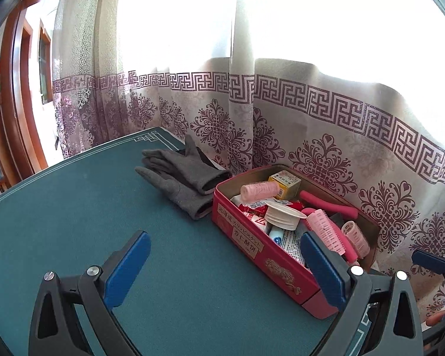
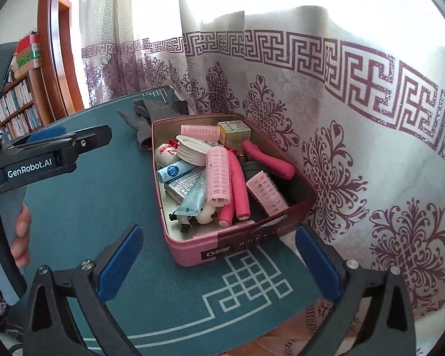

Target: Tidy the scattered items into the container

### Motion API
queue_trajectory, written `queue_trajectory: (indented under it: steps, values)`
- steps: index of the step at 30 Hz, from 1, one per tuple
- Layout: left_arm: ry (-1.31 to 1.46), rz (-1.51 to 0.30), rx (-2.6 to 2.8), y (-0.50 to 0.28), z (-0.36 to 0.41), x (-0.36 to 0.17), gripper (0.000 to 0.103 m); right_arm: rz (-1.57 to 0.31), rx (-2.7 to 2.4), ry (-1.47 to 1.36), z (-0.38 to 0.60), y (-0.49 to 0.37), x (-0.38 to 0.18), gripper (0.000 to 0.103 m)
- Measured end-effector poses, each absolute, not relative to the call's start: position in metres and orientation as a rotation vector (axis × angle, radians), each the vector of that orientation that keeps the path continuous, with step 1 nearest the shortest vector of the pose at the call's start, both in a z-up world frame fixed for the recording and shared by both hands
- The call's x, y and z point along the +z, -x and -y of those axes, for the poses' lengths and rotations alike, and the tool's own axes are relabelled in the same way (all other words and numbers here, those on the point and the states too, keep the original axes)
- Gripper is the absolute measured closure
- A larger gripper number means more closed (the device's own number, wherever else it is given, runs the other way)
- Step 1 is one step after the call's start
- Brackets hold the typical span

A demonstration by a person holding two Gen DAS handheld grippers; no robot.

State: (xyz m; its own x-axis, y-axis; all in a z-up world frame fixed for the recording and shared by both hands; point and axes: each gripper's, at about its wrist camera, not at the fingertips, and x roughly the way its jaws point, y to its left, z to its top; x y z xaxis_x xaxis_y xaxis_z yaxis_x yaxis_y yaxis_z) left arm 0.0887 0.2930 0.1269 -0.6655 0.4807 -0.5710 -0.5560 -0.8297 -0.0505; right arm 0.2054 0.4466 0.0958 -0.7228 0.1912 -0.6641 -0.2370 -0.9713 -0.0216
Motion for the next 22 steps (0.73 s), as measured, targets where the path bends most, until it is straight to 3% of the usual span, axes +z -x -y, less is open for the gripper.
queue_trajectory:
  steps: [22]
  values:
    - [0.806,-0.327,2.304,-0.126,-0.336,0.118,0.001,-0.272,2.621,1.055,-0.479,-0.235,0.078,0.000]
